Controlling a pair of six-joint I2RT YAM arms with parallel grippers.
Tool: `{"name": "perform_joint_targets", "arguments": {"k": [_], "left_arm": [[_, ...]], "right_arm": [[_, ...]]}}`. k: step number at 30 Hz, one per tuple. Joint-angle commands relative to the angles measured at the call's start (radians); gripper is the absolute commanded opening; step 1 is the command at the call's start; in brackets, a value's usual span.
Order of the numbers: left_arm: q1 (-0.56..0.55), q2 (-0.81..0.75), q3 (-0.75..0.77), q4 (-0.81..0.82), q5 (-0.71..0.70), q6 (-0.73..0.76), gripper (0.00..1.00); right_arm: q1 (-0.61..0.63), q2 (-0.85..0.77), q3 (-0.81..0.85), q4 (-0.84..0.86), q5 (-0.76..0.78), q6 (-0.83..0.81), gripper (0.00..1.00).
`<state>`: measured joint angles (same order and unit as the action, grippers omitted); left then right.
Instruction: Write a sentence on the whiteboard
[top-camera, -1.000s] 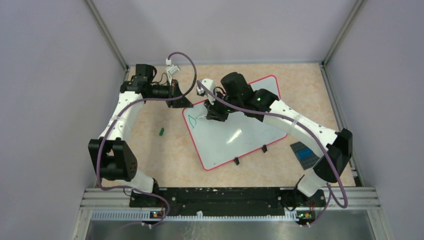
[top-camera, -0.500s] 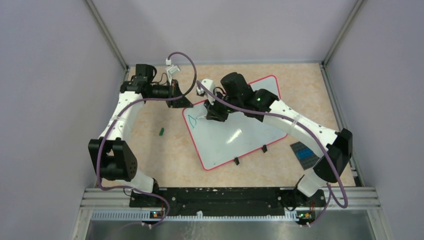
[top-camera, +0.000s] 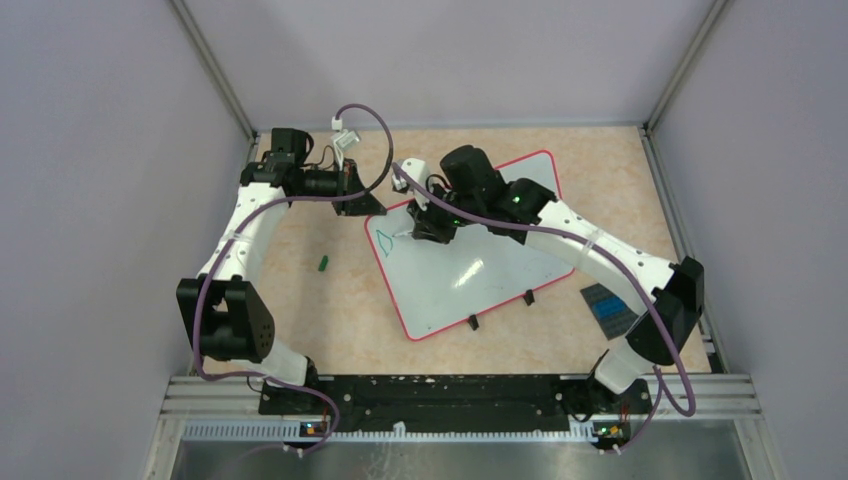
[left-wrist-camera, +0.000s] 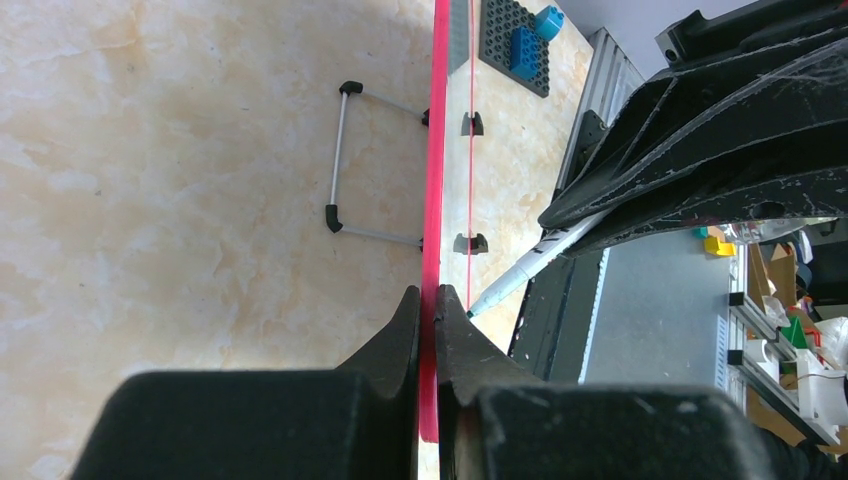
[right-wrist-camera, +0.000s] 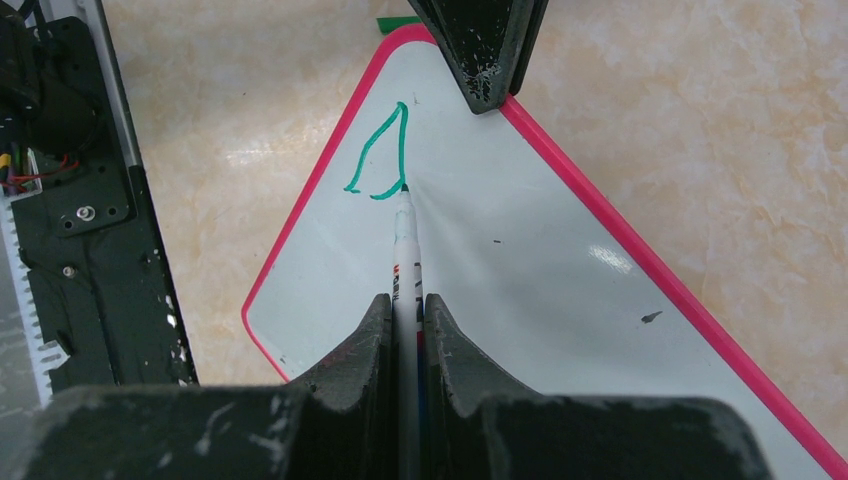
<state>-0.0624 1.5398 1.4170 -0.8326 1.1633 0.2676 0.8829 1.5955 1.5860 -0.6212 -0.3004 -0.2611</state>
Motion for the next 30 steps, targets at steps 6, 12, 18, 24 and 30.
{"name": "perform_joint_targets", "arguments": {"k": [6,12,18,24,30], "left_arm": [[-0.014,-0.033,-0.017,-0.009,0.000,-0.004,0.00],[-0.014,-0.034,-0.021,-0.009,-0.002,-0.005,0.00],[-0.014,-0.036,-0.022,-0.007,-0.004,-0.008,0.00],[-0.014,-0.034,-0.021,-0.005,-0.004,-0.010,0.00],[-0.014,-0.034,-0.023,-0.005,-0.002,-0.010,0.00]], "right_arm": [[0.012,0.010,0.022,0.023,0.045,-0.017,0.00],[0.006,-0.010,-0.015,0.024,0.059,-0.017,0.00],[0.005,-0.028,-0.059,0.025,0.071,-0.019,0.00],[0.006,-0.038,-0.089,0.022,0.051,-0.012,0.00],[0.013,-0.034,-0.081,0.027,0.036,-0.009,0.00]]}}
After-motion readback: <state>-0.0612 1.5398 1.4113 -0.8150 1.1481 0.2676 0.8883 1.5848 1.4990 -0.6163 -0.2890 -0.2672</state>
